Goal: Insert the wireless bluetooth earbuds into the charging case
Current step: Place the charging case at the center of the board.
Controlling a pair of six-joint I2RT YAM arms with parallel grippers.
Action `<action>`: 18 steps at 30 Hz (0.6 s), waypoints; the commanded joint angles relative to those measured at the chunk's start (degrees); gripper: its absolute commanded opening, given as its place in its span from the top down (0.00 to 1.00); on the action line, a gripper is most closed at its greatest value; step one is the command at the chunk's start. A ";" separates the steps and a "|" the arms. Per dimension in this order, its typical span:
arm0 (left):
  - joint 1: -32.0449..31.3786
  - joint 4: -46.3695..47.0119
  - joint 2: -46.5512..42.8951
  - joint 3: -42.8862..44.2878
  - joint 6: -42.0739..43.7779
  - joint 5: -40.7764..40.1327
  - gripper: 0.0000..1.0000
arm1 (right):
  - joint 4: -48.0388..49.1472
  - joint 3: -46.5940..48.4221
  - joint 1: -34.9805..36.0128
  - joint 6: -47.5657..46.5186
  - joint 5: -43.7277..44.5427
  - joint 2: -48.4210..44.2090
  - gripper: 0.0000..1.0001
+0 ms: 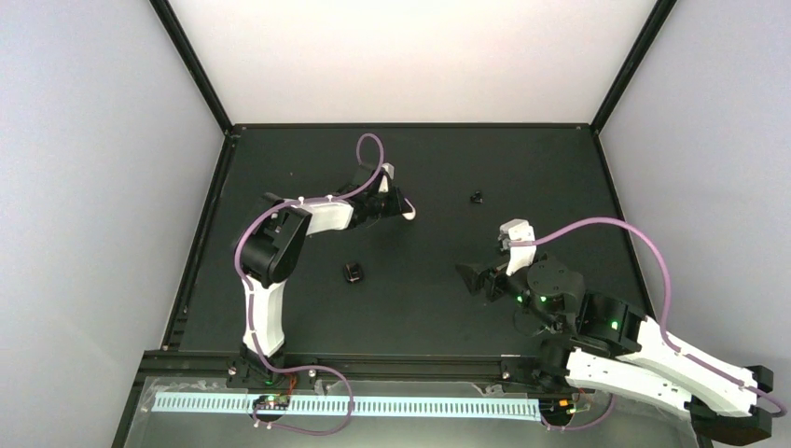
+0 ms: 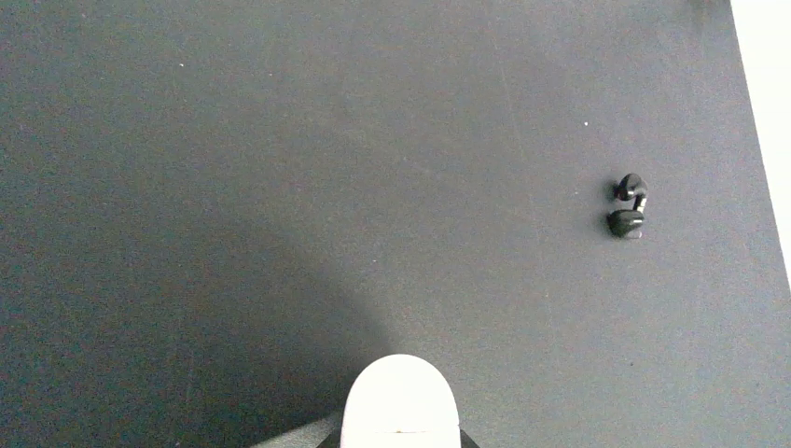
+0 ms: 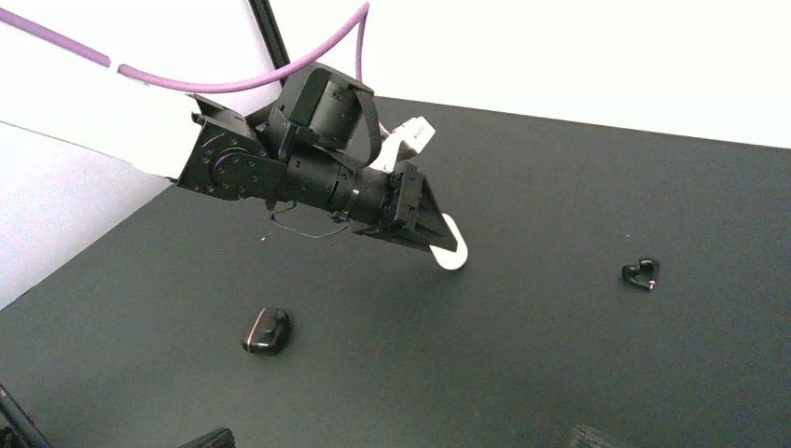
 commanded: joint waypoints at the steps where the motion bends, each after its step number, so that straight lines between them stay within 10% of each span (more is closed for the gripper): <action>1: 0.06 -4.58 0.66 2.27 1.52 -2.44 0.70 | -1.51 2.33 -0.22 -2.04 2.47 -0.21 0.06; 11: 2.00 -11.24 -12.23 -4.01 5.81 -12.05 0.03 | -2.13 3.65 -0.22 -1.86 2.05 -0.05 0.06; 18: 2.84 -21.18 -37.45 -14.26 8.36 -24.72 0.01 | 0.77 4.36 -0.22 -2.12 -3.45 4.70 0.06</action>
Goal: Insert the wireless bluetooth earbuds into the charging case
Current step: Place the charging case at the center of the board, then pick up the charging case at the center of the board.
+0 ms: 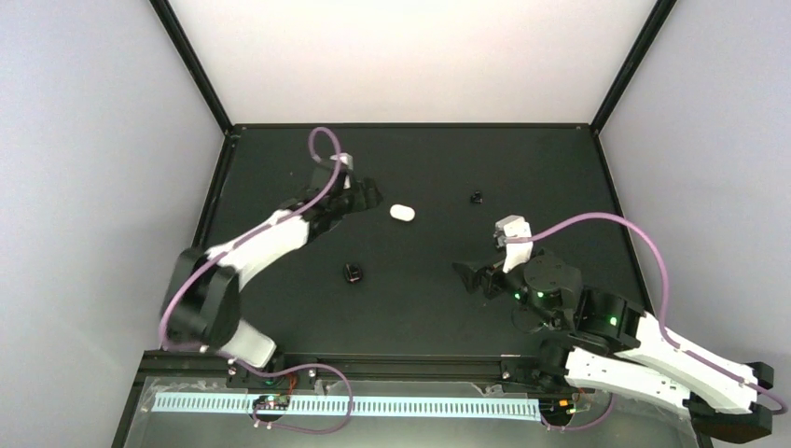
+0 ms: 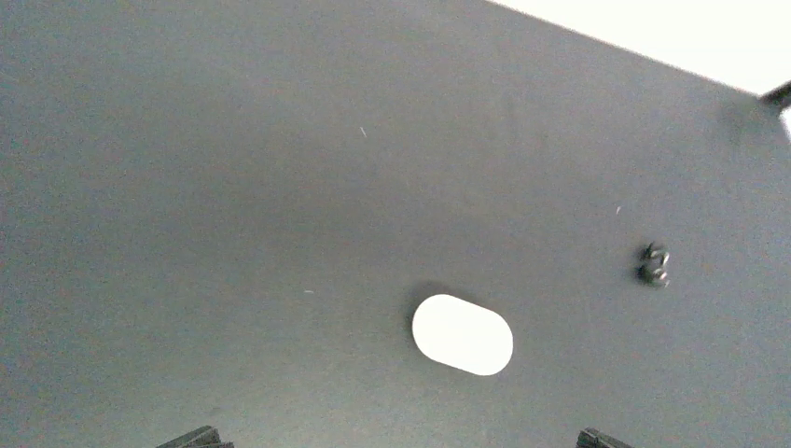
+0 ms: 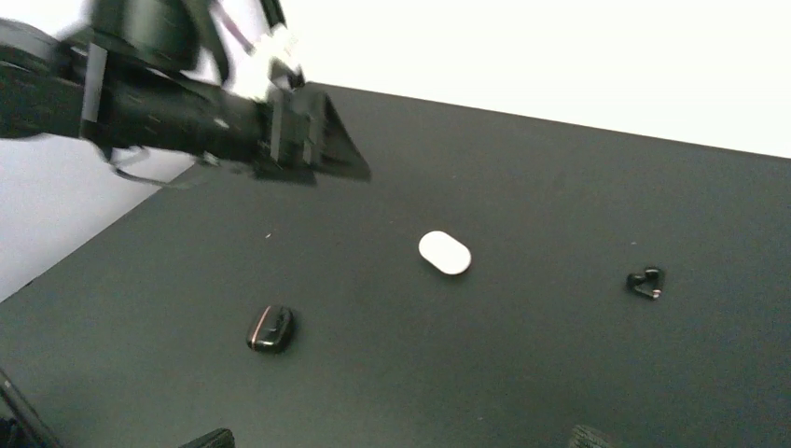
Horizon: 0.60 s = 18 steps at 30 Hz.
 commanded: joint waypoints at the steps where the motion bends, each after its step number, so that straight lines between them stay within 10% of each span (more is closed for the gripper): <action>1: 0.47 -9.66 -17.00 -6.01 1.66 -11.82 0.01 | 3.15 1.88 -0.22 -0.80 -5.57 5.23 0.06; 10: 1.50 -16.03 -56.95 -20.23 6.66 -11.51 0.01 | 16.56 8.53 -0.31 1.69 -23.66 36.35 0.08; 18: 1.37 -19.39 -69.21 -21.62 12.90 -13.30 0.01 | 17.18 24.57 -0.31 3.74 -24.98 64.08 0.14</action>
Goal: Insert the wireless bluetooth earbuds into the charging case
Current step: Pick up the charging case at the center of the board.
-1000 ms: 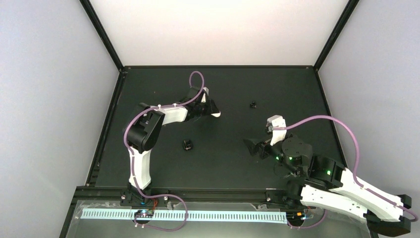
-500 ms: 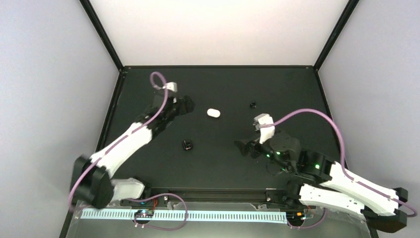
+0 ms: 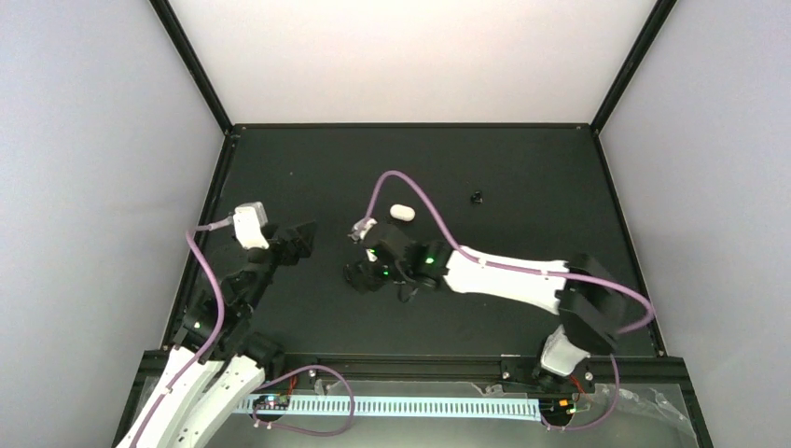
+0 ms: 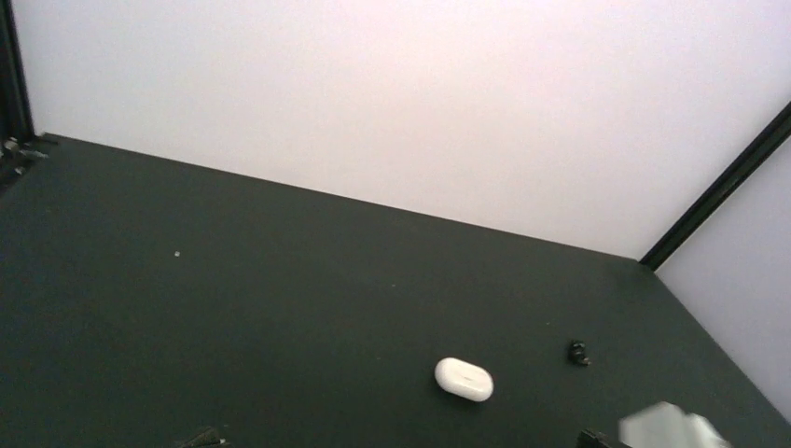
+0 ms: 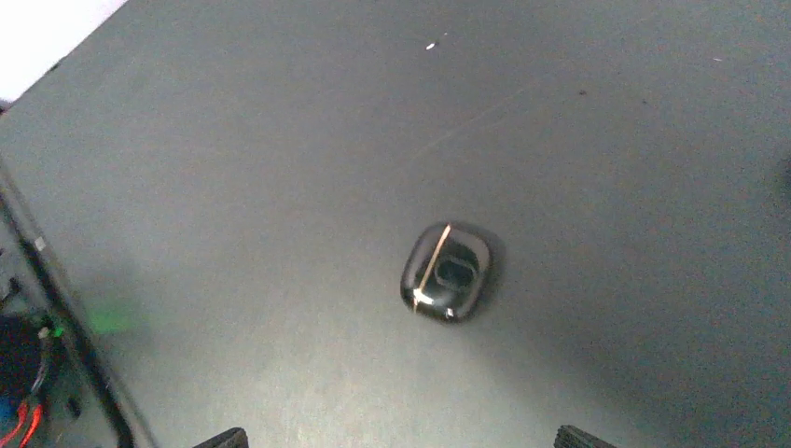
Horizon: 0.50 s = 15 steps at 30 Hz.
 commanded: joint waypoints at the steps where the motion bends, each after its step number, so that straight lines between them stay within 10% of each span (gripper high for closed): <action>1: 0.13 -4.39 -2.60 -0.56 5.84 -2.73 0.01 | 1.16 8.09 -0.15 2.01 0.69 10.35 0.14; 15: -1.04 -5.05 -7.19 -2.11 6.05 -6.44 0.01 | -7.77 23.25 -0.16 2.14 11.06 29.45 0.15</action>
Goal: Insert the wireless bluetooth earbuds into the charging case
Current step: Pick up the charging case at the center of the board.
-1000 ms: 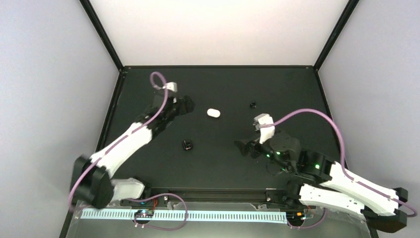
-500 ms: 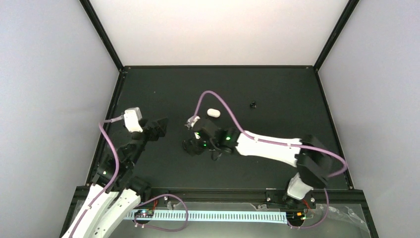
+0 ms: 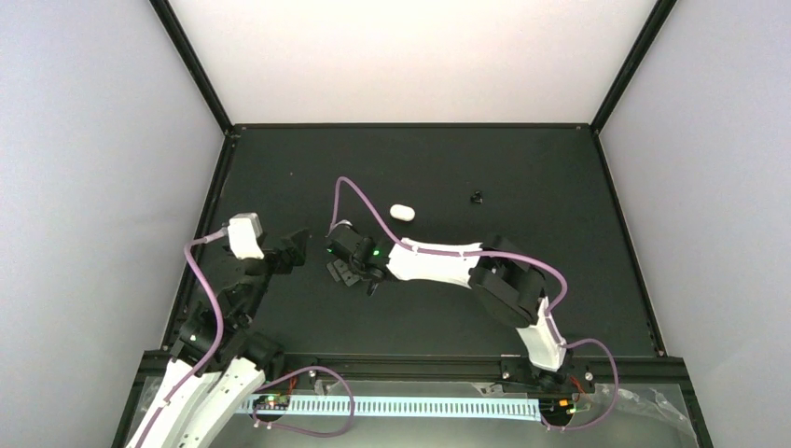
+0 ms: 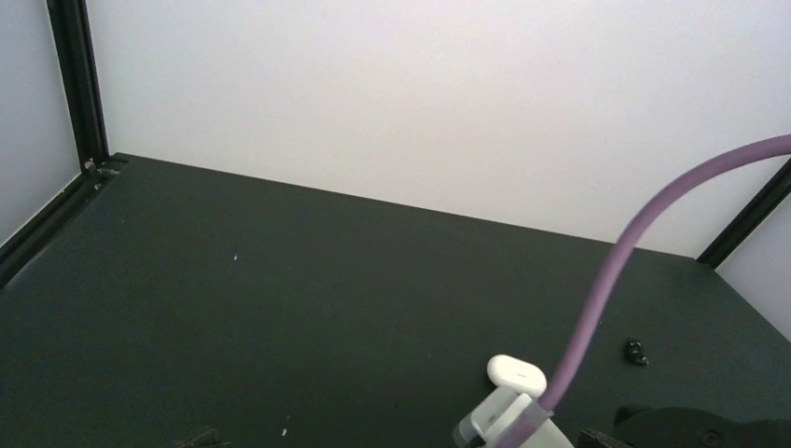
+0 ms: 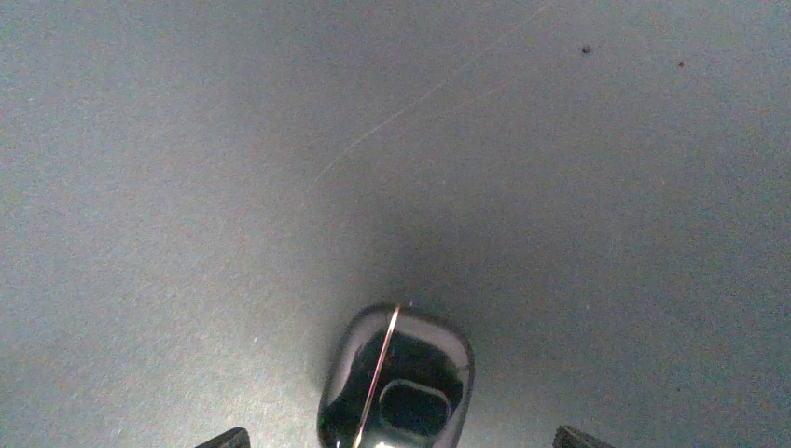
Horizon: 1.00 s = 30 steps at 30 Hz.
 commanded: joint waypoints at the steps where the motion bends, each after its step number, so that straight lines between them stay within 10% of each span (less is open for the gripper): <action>1: -0.39 -1.67 -0.78 0.22 1.06 -1.57 0.01 | -2.99 4.36 -0.15 -0.01 4.17 3.18 0.16; 21: -0.45 -1.14 -0.14 -0.11 0.89 -0.61 0.01 | 1.51 -6.34 -0.86 -0.06 4.72 -0.20 0.48; 30: -0.55 -0.20 1.49 -0.63 0.34 1.53 0.01 | 5.05 -18.30 -3.76 1.06 1.01 -12.18 0.42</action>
